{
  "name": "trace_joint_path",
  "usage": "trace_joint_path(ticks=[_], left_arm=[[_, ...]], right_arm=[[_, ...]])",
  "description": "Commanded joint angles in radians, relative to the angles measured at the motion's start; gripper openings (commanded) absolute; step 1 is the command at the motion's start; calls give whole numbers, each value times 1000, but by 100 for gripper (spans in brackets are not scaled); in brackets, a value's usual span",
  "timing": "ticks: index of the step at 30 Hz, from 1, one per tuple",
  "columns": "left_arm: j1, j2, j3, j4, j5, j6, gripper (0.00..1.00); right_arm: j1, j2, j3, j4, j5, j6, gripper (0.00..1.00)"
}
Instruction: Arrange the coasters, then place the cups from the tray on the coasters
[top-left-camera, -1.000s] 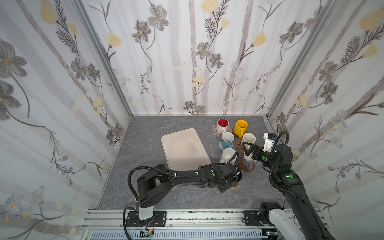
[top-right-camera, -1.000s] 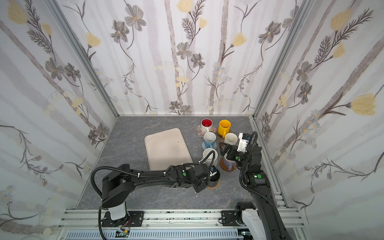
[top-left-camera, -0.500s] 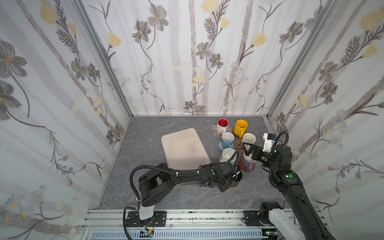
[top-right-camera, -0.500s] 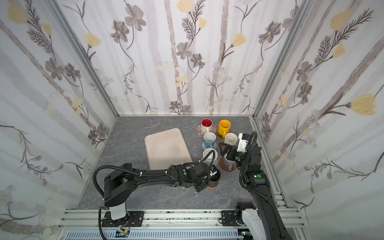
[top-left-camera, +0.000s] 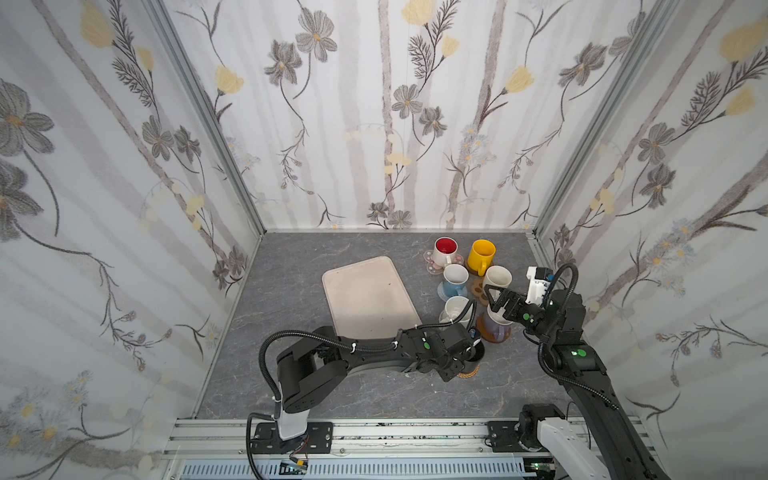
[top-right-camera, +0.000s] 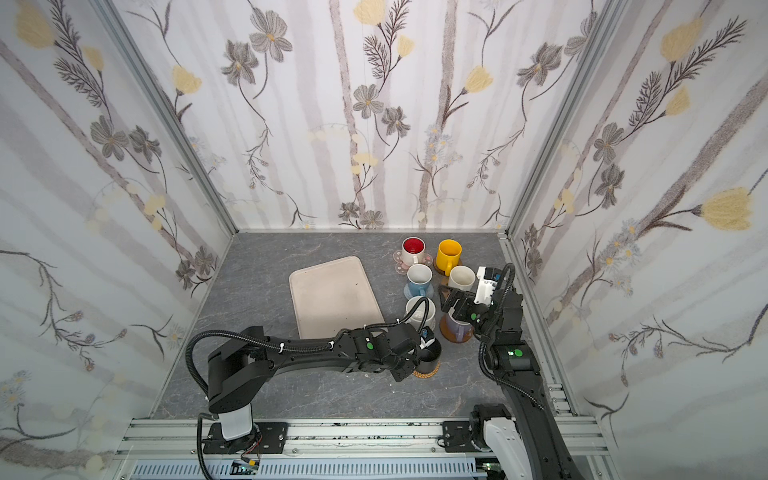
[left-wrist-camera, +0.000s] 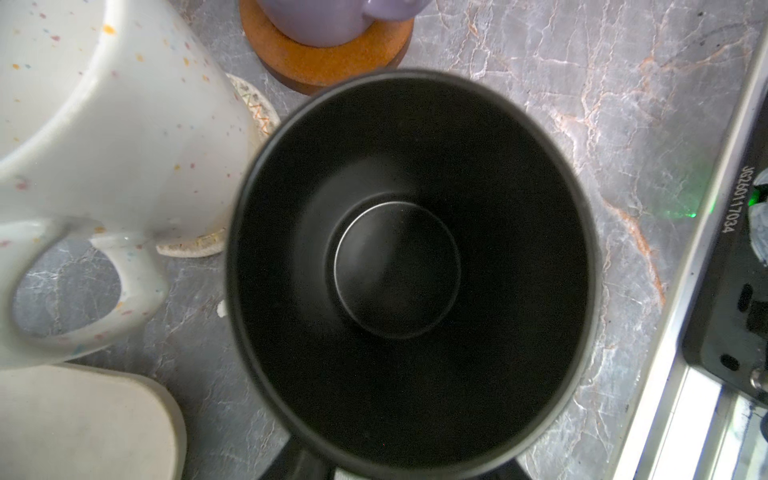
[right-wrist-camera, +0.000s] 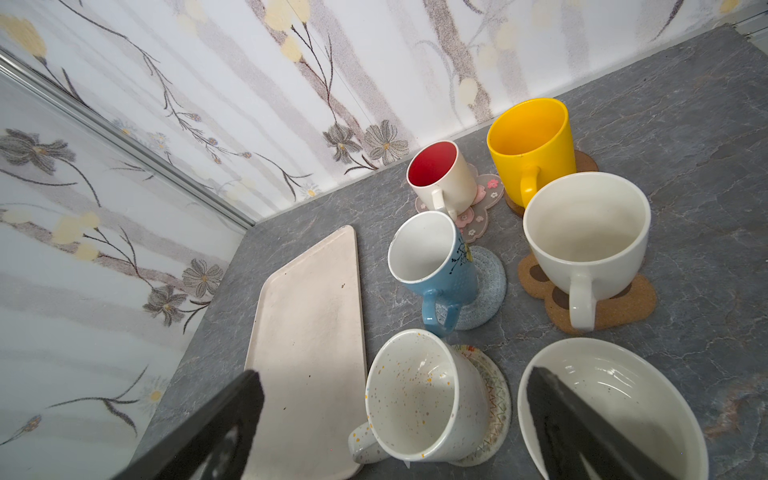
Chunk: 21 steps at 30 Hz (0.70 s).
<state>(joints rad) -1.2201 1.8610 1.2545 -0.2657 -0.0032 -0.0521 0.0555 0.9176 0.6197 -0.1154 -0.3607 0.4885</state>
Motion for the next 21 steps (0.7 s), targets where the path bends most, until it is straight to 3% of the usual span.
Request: trace_joint_path(ticks=[1, 7, 10, 16, 21], left_arm=[[3, -31, 5, 21, -27, -1, 56], [21, -150, -22, 22, -85, -9, 76], [43, -236, -39, 22, -102, -17, 99], [136, -429, -92, 26, -171, -48, 100], [341, -612, -184, 97, -177, -120, 100]], right_arm=[[0, -6, 4, 53, -5, -6, 100], [0, -16, 17, 48, 30, -11, 100], [0, -17, 18, 62, 59, -10, 100], [0, -23, -23, 170, 171, -18, 100], [0, 19, -59, 275, 299, -84, 100]])
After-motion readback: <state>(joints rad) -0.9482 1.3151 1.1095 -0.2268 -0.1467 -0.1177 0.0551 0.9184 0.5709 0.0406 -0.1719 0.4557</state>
